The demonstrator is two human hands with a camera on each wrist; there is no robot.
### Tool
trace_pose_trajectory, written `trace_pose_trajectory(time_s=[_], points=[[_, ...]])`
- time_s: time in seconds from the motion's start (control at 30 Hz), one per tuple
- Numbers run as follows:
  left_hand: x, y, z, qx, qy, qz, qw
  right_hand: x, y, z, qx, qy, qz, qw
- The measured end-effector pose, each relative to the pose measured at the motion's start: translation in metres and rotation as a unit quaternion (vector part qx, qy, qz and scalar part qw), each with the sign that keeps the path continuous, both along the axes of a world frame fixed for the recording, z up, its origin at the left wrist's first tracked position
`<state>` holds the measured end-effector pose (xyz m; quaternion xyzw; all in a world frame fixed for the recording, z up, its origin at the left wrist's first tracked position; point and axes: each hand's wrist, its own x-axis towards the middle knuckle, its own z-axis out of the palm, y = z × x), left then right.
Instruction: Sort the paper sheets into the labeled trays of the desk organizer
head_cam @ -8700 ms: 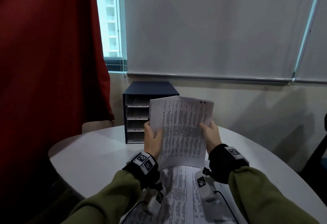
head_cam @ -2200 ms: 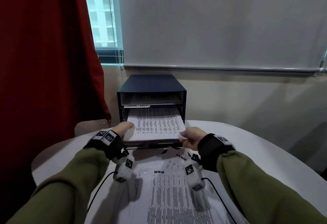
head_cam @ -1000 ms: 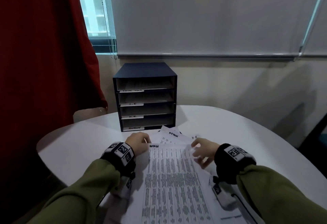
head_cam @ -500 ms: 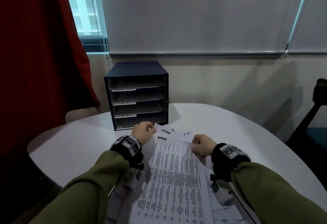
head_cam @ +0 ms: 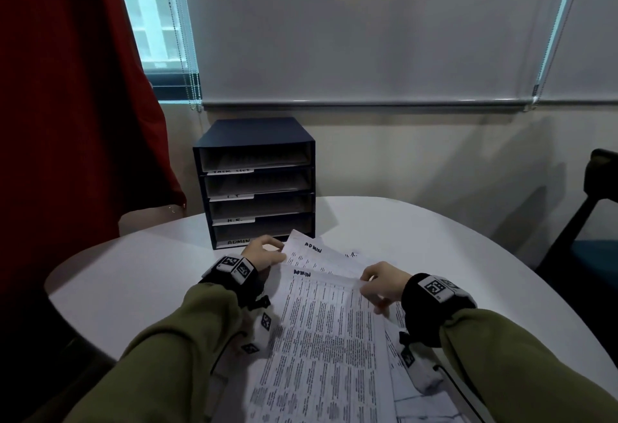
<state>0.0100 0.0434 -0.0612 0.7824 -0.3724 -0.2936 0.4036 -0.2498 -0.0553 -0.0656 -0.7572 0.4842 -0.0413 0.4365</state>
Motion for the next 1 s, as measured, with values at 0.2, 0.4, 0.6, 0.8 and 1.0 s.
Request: trace_pose_trajectory(time_s=[0.2, 0.4, 0.6, 0.8, 1.0], points=[[-0.005, 0.028, 0.008, -0.039, 0.149, 0.006, 0.988, -0.01, -0.009, 0.004, 0.017, -0.019, -0.025, 0.999], [-0.009, 0.026, -0.002, 0.094, 0.086, 0.019, 0.992, 0.008, -0.007, 0.004, -0.036, -0.039, -0.096, 0.994], [-0.021, 0.035, 0.013, 0.187, -0.089, -0.091, 0.974, 0.006, -0.005, 0.0, -0.021, -0.046, -0.102, 0.993], [-0.018, 0.048, 0.019, -0.052, 0.118, -0.012, 0.992, -0.027, 0.001, 0.016, 0.104, -0.201, -0.169, 0.959], [-0.053, 0.059, 0.071, -0.327, 0.036, 0.078, 0.941, -0.008, 0.022, 0.079, 0.144, -0.438, -0.062, 0.885]])
